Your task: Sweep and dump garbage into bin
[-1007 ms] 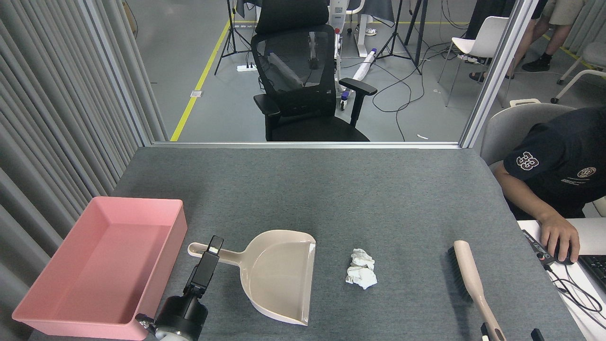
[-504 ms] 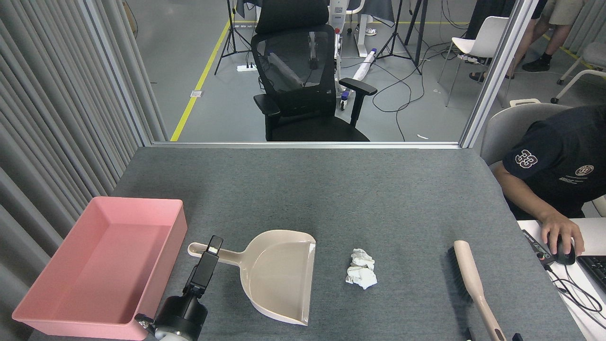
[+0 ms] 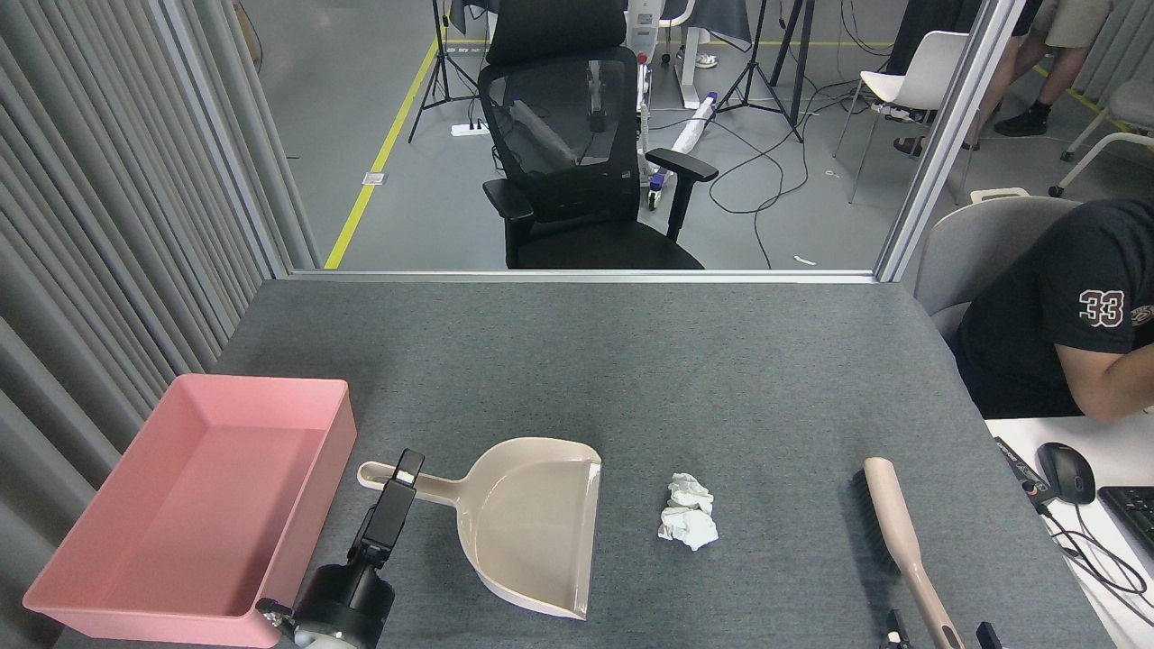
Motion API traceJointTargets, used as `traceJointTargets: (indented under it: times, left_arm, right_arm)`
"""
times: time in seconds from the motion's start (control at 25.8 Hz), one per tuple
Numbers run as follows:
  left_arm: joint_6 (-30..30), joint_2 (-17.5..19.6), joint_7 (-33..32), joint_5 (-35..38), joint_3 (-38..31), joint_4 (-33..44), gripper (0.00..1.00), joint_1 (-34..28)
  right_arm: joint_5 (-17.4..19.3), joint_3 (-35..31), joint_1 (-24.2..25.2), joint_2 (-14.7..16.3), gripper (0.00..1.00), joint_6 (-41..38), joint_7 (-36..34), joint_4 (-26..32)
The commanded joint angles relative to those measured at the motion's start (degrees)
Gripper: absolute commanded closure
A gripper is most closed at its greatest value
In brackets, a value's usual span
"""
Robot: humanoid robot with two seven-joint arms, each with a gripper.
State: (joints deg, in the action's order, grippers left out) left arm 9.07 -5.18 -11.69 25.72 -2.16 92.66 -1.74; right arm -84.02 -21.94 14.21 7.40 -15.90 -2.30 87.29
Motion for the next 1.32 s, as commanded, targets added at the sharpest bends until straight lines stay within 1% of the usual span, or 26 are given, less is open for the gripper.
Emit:
traceJointTargets:
  times: [0.0,0.19,0.35,0.43,0.5,0.54,0.85,0.93,1.28]
  left_arm:
    - [0.07,0.00,0.00,0.03,-0.04,0.06,0.01,-0.02]
    - [0.69,0.00,0.00,0.12,-0.13,-0.11,0.01,-0.02]
    - [0.77,0.00,0.00,0.12,-0.13,-0.38,0.01,-0.02]
    - [0.77,0.00,0.00,0.21,-0.13,-0.46,0.01,-0.02]
    - [0.77,0.00,0.00,0.30,-0.22,-0.38,0.01,-0.02]
    - [0.77,0.00,0.00,0.30,-0.22,-0.38,0.01,-0.02]
    - [0.77,0.08,0.00,0.38,-0.22,-0.38,0.01,-0.02]
    - [0.77,0.08,0.00,0.38,-0.22,-0.38,0.01,-0.02]
    - [0.77,0.00,0.00,0.47,-0.30,0.06,0.01,0.07]
  right_arm:
    - [-0.09,0.14,-0.41,-0.01,0.02,-0.27,0.01,-0.54]
    - [-0.18,0.14,-0.50,-0.10,0.02,-0.09,0.01,-0.54]
    - [-0.18,0.14,-0.41,0.16,0.08,-0.09,0.10,-0.62]
    - [-0.18,0.14,-0.32,0.16,0.16,-0.09,0.10,-0.71]
    - [-0.18,0.14,-0.23,0.25,0.26,-0.09,0.10,-0.71]
    - [-0.18,0.14,-0.23,0.25,0.27,-0.09,0.10,-0.71]
    - [-0.18,0.14,-0.32,0.25,0.28,-0.18,0.10,-0.80]
    - [-0.18,0.14,-0.41,0.34,0.36,-0.18,0.10,-1.06]
    - [-0.18,0.14,-0.50,0.69,0.37,-0.36,0.10,-1.59]
